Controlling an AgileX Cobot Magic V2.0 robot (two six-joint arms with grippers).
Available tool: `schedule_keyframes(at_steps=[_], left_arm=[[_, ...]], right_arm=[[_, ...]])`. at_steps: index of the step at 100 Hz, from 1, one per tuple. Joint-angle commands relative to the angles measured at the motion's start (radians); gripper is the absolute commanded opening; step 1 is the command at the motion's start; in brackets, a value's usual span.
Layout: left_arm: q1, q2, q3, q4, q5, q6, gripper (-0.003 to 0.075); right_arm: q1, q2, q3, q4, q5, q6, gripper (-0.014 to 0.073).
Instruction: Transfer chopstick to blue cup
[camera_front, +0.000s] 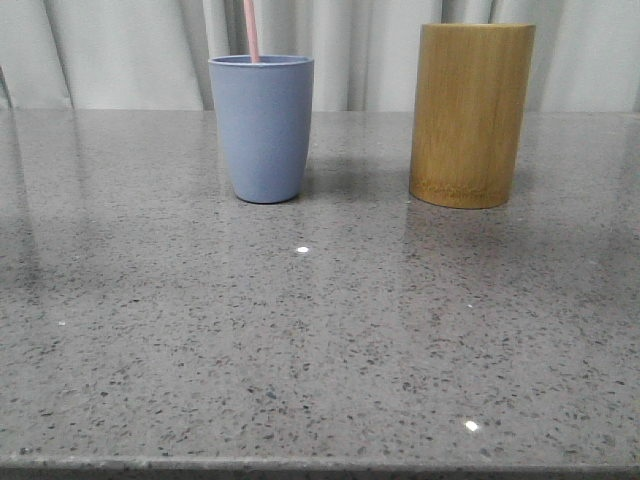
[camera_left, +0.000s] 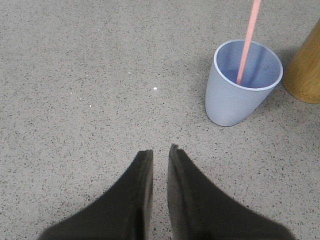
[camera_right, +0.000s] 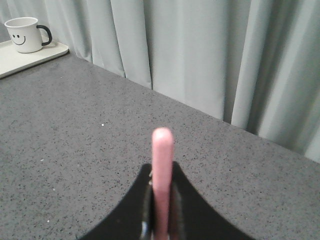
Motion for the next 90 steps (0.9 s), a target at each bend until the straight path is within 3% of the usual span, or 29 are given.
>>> schedule_keyframes(at_steps=[1, 20, 27, 52, 71, 90], left_arm=[[0.003, -0.018, -0.028, -0.010, -0.073, -0.009, 0.0073], [0.003, -0.018, -0.028, -0.010, -0.073, -0.009, 0.0073], [0.003, -0.018, -0.028, -0.010, -0.073, -0.009, 0.0073], [0.003, -0.018, -0.028, -0.010, -0.071, -0.009, 0.0073], [0.003, -0.018, -0.028, -0.008, -0.071, -0.009, 0.0073], [0.003, -0.023, -0.028, -0.008, -0.079, -0.009, 0.0073]], right_arm=[[-0.002, -0.045, -0.035, -0.012, -0.065, -0.008, -0.0026], [-0.002, -0.045, -0.035, -0.023, -0.052, -0.008, 0.0237], [-0.002, -0.045, -0.035, -0.023, -0.053, -0.008, 0.0290], [-0.002, -0.071, -0.035, -0.023, -0.030, -0.008, 0.0294], [-0.038, -0.140, -0.035, -0.023, 0.068, -0.008, 0.0293], [-0.097, -0.244, 0.038, -0.023, 0.110, -0.008, 0.0216]])
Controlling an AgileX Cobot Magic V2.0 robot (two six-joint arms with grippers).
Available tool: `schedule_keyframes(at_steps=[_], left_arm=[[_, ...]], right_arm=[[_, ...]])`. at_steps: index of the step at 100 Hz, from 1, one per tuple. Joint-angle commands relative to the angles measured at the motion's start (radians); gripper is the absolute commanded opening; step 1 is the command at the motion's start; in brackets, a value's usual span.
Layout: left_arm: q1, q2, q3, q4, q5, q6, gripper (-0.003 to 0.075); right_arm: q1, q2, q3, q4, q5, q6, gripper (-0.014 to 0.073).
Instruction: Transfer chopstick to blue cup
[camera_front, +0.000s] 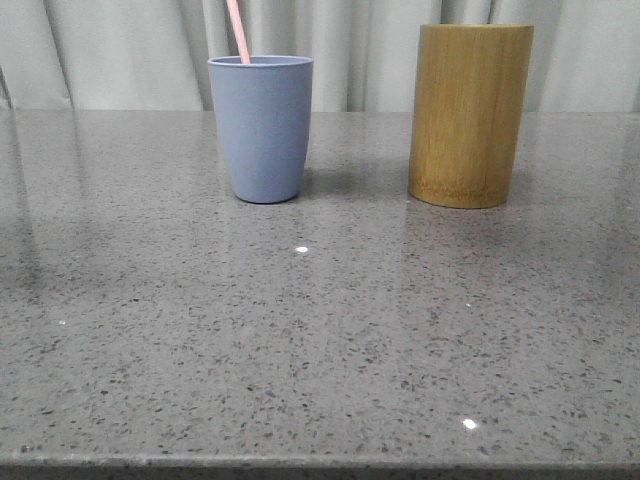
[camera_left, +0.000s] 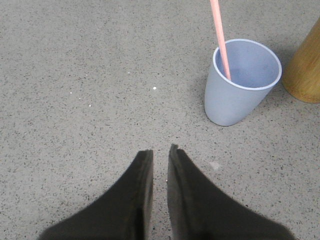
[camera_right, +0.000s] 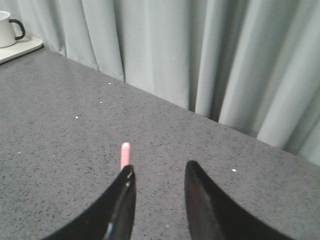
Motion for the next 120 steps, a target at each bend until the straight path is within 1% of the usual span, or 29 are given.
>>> schedule_keyframes(at_steps=[1, 7, 26, 39, 57, 62, 67, 79, 84, 98, 120], left_arm=[[0.003, -0.025, -0.028, -0.008, -0.079, -0.009, 0.0073], [0.003, -0.031, -0.023, -0.008, -0.098, -0.009, 0.0073], [0.003, -0.078, 0.003, -0.006, -0.143, -0.035, 0.0073], [0.003, -0.112, 0.050, 0.003, -0.174, -0.035, 0.0073], [0.003, -0.171, 0.120, 0.032, -0.177, -0.035, 0.0073], [0.003, -0.188, 0.139, 0.032, -0.177, -0.035, 0.0073], [0.003, -0.204, 0.156, 0.032, -0.180, -0.039, 0.0073], [0.003, -0.245, 0.194, 0.032, -0.180, -0.040, 0.0066], [0.003, -0.263, 0.210, 0.032, -0.180, -0.040, 0.0050], [0.003, -0.318, 0.256, 0.036, -0.186, -0.040, -0.0020], [0.003, -0.420, 0.352, 0.052, -0.227, -0.040, -0.0019]], right_arm=[[-0.034, -0.103, 0.019, -0.015, -0.052, -0.008, 0.0213], [-0.053, -0.152, 0.072, -0.015, -0.047, -0.008, 0.0199], [-0.107, -0.326, 0.272, -0.027, -0.052, -0.008, 0.0201], [-0.147, -0.459, 0.401, -0.039, -0.055, -0.008, 0.0201], [-0.194, -0.630, 0.548, -0.039, -0.046, -0.008, 0.0197], [-0.205, -0.675, 0.585, -0.040, -0.045, -0.008, 0.0171], [-0.216, -0.726, 0.627, -0.042, -0.042, -0.008, 0.0126], [-0.238, -0.834, 0.702, -0.043, -0.018, -0.008, -0.0032], [-0.241, -0.880, 0.730, -0.043, -0.010, -0.008, -0.0076], [-0.241, -1.007, 0.804, -0.043, 0.008, -0.008, -0.0064], [-0.241, -1.187, 0.916, -0.043, 0.011, -0.008, -0.0064]])
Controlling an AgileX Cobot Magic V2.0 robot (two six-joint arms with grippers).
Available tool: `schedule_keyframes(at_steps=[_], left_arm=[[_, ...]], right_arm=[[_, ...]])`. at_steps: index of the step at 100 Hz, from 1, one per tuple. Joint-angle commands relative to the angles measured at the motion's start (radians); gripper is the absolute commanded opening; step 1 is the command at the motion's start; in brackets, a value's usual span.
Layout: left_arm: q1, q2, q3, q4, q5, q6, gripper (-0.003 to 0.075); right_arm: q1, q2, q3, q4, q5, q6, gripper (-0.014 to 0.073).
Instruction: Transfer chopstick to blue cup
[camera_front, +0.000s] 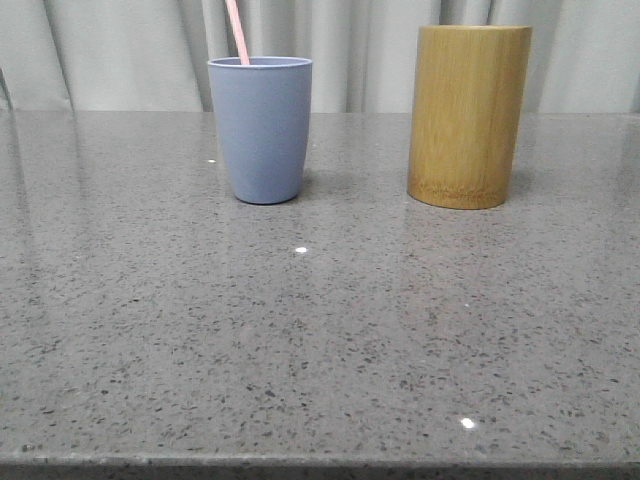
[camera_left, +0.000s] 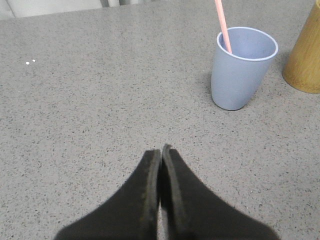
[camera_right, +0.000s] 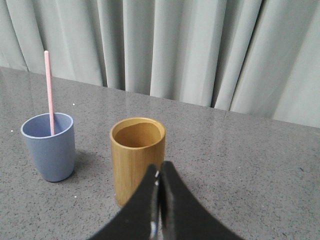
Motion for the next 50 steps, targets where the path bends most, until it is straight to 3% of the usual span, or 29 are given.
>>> schedule_keyframes(at_steps=[1, 50], left_arm=[[0.003, -0.042, 0.011, -0.001, -0.101, -0.012, -0.0019], [0.003, -0.267, 0.225, 0.002, -0.131, -0.012, -0.0019]], right_arm=[[-0.006, -0.069, 0.022, -0.017, -0.067, -0.008, -0.0064], [-0.006, -0.319, 0.196, -0.017, -0.066, -0.008, -0.0064]])
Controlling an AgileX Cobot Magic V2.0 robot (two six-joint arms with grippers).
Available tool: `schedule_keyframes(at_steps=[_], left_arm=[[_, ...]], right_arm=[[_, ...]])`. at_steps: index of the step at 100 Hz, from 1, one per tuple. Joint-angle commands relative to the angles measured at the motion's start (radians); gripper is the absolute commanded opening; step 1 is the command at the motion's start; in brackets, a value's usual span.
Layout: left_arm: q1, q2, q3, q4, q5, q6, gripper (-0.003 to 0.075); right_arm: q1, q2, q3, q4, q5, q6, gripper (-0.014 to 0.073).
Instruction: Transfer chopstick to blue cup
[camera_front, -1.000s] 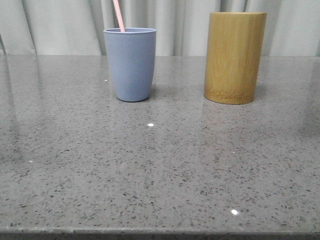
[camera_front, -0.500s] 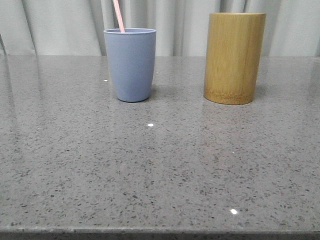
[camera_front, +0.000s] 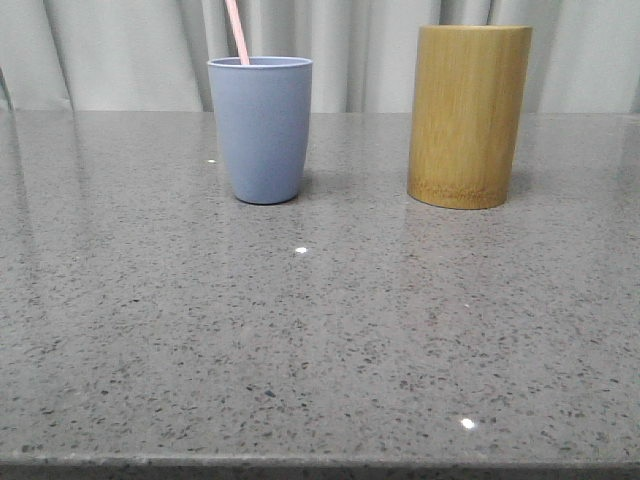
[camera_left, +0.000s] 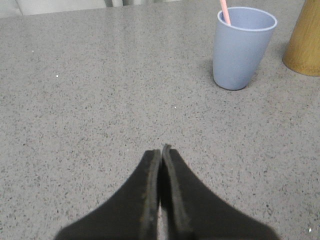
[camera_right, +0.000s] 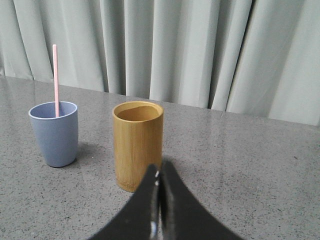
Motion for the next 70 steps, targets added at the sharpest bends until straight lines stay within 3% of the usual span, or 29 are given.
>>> schedule_keyframes(at_steps=[1, 70], left_arm=[[0.003, -0.013, -0.004, -0.003, -0.083, -0.012, -0.0019], [0.003, -0.014, 0.000, -0.005, -0.080, -0.012, -0.0019]], right_arm=[[-0.006, -0.002, -0.018, -0.017, -0.073, -0.008, -0.0064], [-0.006, -0.002, -0.018, -0.017, -0.081, -0.008, -0.0069]])
